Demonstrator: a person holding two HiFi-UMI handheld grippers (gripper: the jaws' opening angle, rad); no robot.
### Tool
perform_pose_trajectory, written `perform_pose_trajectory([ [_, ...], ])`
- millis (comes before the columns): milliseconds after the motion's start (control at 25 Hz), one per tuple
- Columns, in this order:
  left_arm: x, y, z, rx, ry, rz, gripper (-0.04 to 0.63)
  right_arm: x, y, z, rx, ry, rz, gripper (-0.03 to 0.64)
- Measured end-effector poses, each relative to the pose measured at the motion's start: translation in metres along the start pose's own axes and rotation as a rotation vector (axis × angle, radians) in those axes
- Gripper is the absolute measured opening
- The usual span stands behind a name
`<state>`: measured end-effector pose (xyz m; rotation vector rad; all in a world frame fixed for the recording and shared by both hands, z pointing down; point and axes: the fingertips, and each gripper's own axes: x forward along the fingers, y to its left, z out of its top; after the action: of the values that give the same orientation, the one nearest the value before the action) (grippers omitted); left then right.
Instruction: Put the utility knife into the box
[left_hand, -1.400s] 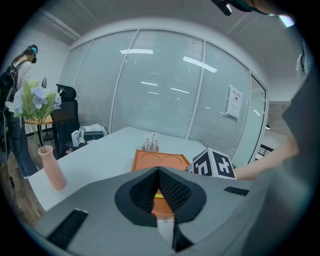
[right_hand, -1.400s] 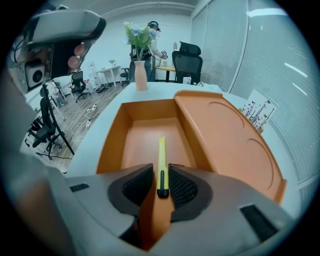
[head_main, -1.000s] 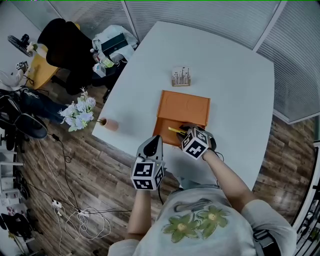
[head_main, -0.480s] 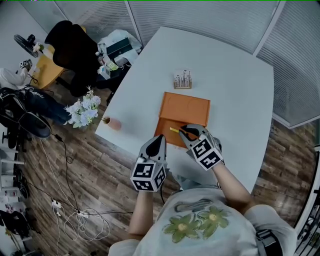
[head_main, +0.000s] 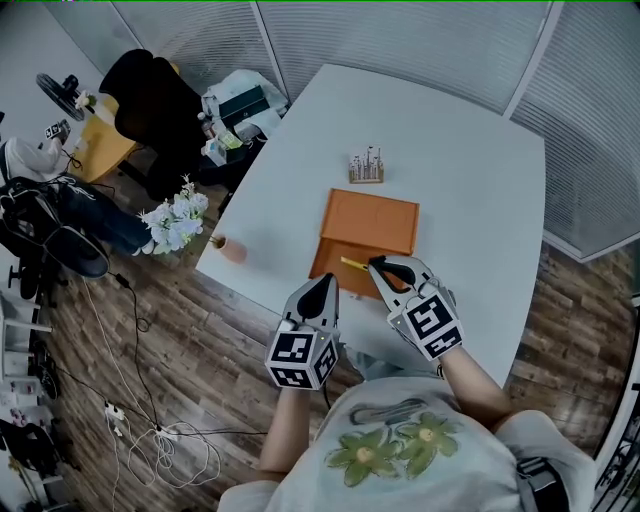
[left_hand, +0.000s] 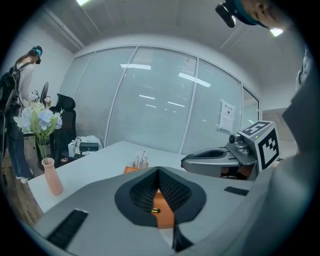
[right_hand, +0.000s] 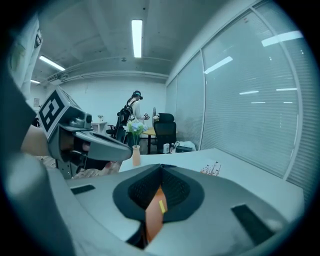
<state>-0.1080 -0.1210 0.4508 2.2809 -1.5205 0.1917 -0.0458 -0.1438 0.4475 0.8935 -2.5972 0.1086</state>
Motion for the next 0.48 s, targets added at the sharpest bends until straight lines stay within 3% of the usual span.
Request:
perform_pose_trajectory([
  [480,-0.017,-0.016,0.005,0.048,-0.024,0.005,0.000,-0.024,0.015,0.010,-0.007,-0.082,-0.008,0.003],
])
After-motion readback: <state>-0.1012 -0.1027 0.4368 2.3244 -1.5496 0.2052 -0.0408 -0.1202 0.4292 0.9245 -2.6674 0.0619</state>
